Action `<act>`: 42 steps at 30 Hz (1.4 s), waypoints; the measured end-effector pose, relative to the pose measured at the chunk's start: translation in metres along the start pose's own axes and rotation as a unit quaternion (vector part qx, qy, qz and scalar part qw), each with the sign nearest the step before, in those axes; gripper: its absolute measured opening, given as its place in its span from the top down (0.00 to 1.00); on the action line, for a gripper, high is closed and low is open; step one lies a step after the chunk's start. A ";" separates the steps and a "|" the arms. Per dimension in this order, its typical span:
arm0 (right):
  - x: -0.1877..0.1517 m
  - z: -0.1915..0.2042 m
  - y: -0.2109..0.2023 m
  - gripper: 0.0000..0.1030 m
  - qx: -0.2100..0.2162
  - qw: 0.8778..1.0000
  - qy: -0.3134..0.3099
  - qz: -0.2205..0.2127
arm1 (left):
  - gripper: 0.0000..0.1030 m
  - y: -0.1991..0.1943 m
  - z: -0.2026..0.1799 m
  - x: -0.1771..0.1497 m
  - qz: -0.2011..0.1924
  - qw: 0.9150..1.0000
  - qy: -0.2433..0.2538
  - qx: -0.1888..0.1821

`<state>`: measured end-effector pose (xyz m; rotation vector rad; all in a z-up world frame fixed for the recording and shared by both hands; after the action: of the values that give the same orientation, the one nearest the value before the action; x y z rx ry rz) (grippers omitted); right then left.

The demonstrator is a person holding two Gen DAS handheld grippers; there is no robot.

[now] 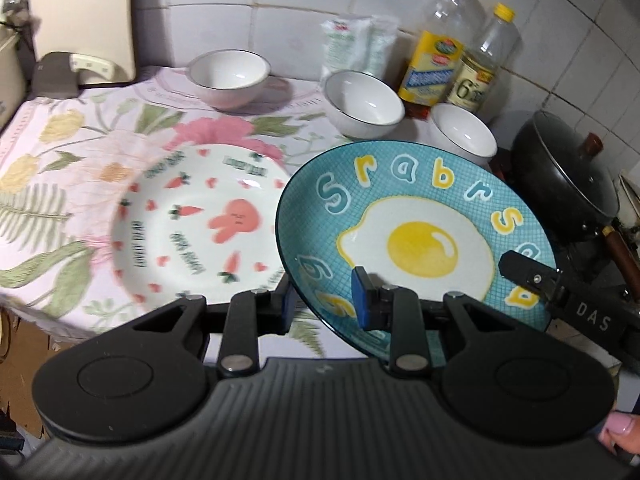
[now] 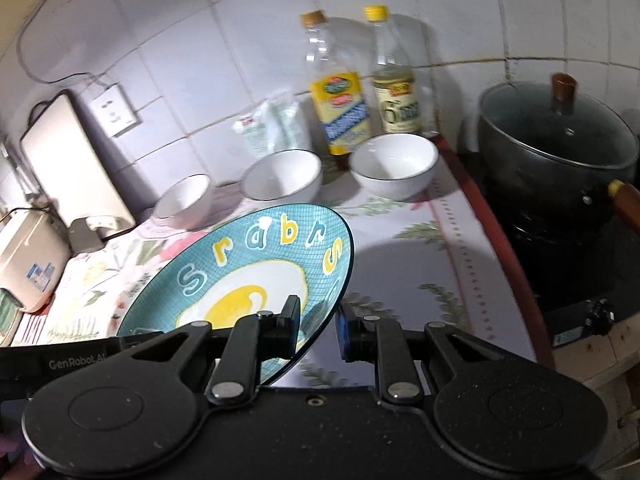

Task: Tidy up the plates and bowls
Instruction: 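Lift the blue egg plate with both tools and carry it to the stack, then lower the blue egg plate onto the bunny plate with both tools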

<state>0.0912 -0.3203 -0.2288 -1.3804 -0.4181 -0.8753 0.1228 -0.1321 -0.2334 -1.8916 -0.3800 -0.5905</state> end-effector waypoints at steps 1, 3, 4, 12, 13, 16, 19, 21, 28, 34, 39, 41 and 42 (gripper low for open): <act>0.000 0.007 -0.001 0.77 0.005 1.000 -0.002 0.001 | 0.74 -0.005 0.006 0.001 -0.002 1.000 0.000 0.003; -0.003 0.023 -0.002 0.77 0.015 1.000 -0.009 0.002 | 0.74 -0.014 0.019 0.001 -0.008 1.000 -0.001 0.012; -0.004 0.030 -0.001 0.77 0.019 1.000 -0.013 0.003 | 0.74 -0.018 0.026 0.001 -0.010 1.000 -0.002 0.016; -0.020 0.079 0.016 0.77 0.051 0.998 -0.029 0.026 | 0.74 -0.027 0.080 -0.006 -0.012 0.999 -0.030 0.044; -0.022 0.083 0.020 0.77 0.054 0.998 -0.029 0.031 | 0.74 -0.025 0.085 -0.007 -0.012 0.998 -0.033 0.046; -0.031 0.096 0.032 0.77 0.061 0.996 -0.041 0.048 | 0.74 -0.021 0.103 -0.013 -0.002 0.998 -0.044 0.054; -0.039 0.106 0.043 0.77 0.063 0.995 -0.054 0.061 | 0.74 -0.015 0.118 -0.018 0.004 0.997 -0.057 0.054; -0.044 0.112 0.051 0.77 0.064 0.994 -0.061 0.071 | 0.74 -0.010 0.126 -0.020 0.010 0.996 -0.060 0.058; -0.047 0.126 0.081 0.76 0.073 0.989 -0.064 0.110 | 0.74 0.003 0.148 -0.008 0.025 0.996 -0.077 0.049; -0.041 0.135 0.096 0.76 0.083 0.988 -0.050 0.121 | 0.74 0.011 0.162 0.000 0.036 0.994 -0.087 0.051; -0.037 0.143 0.104 0.77 0.075 0.987 -0.077 0.122 | 0.74 0.021 0.170 -0.002 0.051 0.992 -0.106 0.044; -0.035 0.144 0.105 0.77 0.069 0.986 -0.097 0.118 | 0.74 0.022 0.169 -0.002 0.052 0.992 -0.107 0.043; -0.034 0.145 0.107 0.77 0.064 0.985 -0.107 0.117 | 0.74 0.024 0.168 -0.001 0.054 0.992 -0.106 0.044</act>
<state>0.1817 -0.1768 -0.2983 -1.3762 -0.4587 -0.5016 0.1717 0.0144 -0.3046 -1.8822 -0.4307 -0.2978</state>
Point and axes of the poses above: each gripper's, at about its wrist camera, not at the fingertips, and y roughly the way its jaws point, z to its left, x to its top, the point moved 10 cm from there along y, roughly the way its jaws point, and after that the axes turned 9 degrees about -x, right-handed, at the moved point
